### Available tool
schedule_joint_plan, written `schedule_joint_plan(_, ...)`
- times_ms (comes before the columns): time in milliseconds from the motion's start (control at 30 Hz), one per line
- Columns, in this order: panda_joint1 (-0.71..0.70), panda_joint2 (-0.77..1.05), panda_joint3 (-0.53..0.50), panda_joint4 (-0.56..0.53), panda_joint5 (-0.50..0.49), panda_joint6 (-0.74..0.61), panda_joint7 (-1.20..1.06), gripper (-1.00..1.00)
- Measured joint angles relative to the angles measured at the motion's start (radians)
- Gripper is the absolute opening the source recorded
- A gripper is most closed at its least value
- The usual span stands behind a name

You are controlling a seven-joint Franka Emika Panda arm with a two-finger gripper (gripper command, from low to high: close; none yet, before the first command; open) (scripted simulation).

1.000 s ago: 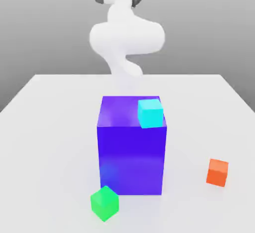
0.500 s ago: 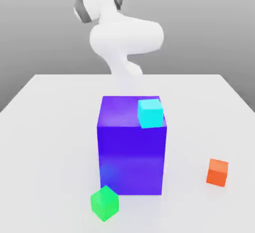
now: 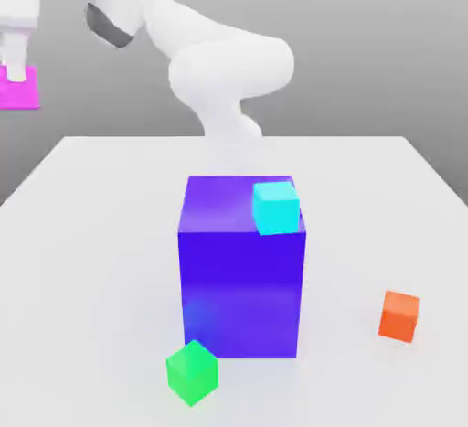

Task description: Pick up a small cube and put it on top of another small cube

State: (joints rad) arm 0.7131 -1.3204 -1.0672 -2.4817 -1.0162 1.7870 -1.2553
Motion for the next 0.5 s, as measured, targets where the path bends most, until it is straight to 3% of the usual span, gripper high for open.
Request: schedule_joint_plan(500, 0.682, 0.164, -0.532, -0.022, -0.322, 0.137, 0.035, -1.0)
